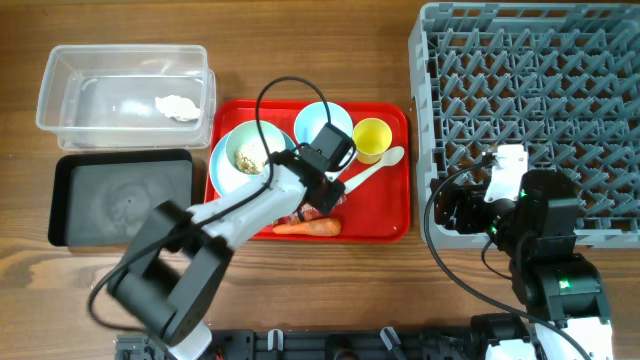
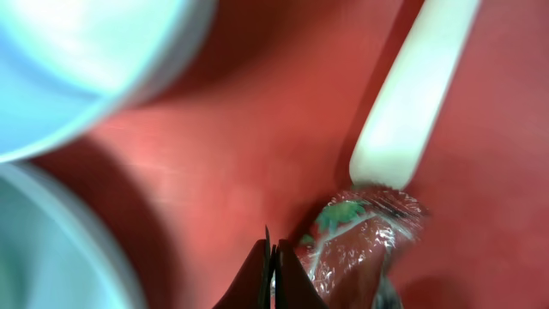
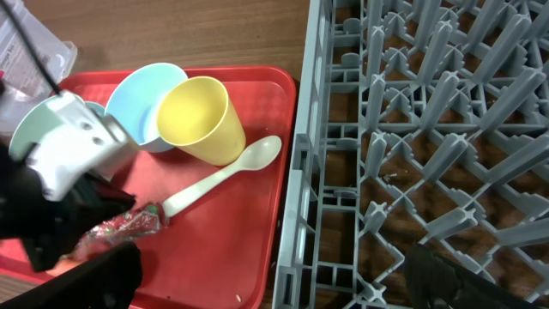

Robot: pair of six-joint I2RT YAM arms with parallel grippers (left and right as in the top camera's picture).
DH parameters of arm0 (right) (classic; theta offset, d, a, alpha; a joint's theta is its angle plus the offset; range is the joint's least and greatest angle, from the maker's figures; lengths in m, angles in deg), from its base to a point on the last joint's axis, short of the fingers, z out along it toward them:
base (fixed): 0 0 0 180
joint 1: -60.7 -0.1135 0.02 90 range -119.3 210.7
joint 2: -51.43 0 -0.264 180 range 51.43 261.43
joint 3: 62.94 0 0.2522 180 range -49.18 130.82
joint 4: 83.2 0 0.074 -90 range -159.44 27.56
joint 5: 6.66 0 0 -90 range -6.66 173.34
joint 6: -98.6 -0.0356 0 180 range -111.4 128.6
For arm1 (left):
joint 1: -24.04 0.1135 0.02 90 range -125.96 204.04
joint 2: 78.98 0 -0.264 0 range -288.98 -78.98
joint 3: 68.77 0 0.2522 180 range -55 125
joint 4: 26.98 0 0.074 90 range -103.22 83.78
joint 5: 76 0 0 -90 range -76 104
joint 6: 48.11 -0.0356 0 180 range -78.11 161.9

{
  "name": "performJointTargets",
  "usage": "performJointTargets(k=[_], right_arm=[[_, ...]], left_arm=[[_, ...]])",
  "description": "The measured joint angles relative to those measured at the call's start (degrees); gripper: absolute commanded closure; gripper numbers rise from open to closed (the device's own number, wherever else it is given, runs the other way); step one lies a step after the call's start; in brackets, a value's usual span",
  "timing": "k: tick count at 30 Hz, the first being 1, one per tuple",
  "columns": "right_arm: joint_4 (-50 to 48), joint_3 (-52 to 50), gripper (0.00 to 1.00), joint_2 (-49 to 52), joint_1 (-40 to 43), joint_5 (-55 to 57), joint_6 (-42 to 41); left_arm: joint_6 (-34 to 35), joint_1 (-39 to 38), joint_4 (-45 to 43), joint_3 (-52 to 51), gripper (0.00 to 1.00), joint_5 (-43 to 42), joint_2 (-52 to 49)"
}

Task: Sort waste into correct bins and load items into the dishwasher rack
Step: 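Reach the left gripper to the red candy wrapper and grasp it, then lift the red wrapper with the left gripper toward the clear bin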

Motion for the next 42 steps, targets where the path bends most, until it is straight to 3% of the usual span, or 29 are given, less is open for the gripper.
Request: performJointTargets(k=[7,11,15,18,29,31,34,36,40,42], right_arm=[[0.00,0.00,0.00,0.00,0.00,0.00,0.00],[-0.02,0.00,0.00,0.00,0.00,0.00,0.00],[-0.02,0.00,0.00,0.00,0.00,0.00,0.00],[0.00,0.00,0.00,0.00,0.00,0.00,0.00],[-0.02,0.00,0.00,0.00,0.00,0.00,0.00],[-0.02,0.00,0.00,0.00,0.00,0.00,0.00],[0.00,0.00,0.00,0.00,0.00,0.00,0.00],[0.00,0.00,0.00,0.00,0.00,0.00,0.00],[0.00,0.00,0.00,0.00,0.00,0.00,0.00],[0.00,0.00,0.00,0.00,0.00,0.00,0.00]], left_arm=[[1.81,1.01,0.92,0.00,0.95,0.48,15.43],[4.61,2.84,3.89,0.00,0.64,-0.20,18.08],[5.55,2.89,4.76,0.00,0.47,-3.87,16.37],[5.81,2.89,4.39,0.00,0.41,-6.75,12.92],[-0.94,0.81,0.68,0.00,0.32,-9.46,-2.60],[-1.55,0.37,0.26,0.00,0.37,-9.44,-2.71],[-2.60,0.07,-0.04,0.00,0.58,-9.42,-2.93],[-2.97,0.07,-0.24,0.02,0.66,-9.40,-3.10],[-2.86,0.07,-0.26,0.13,0.96,-9.42,-3.41],[-3.34,0.07,-0.26,0.13,0.96,-8.96,-3.52]])
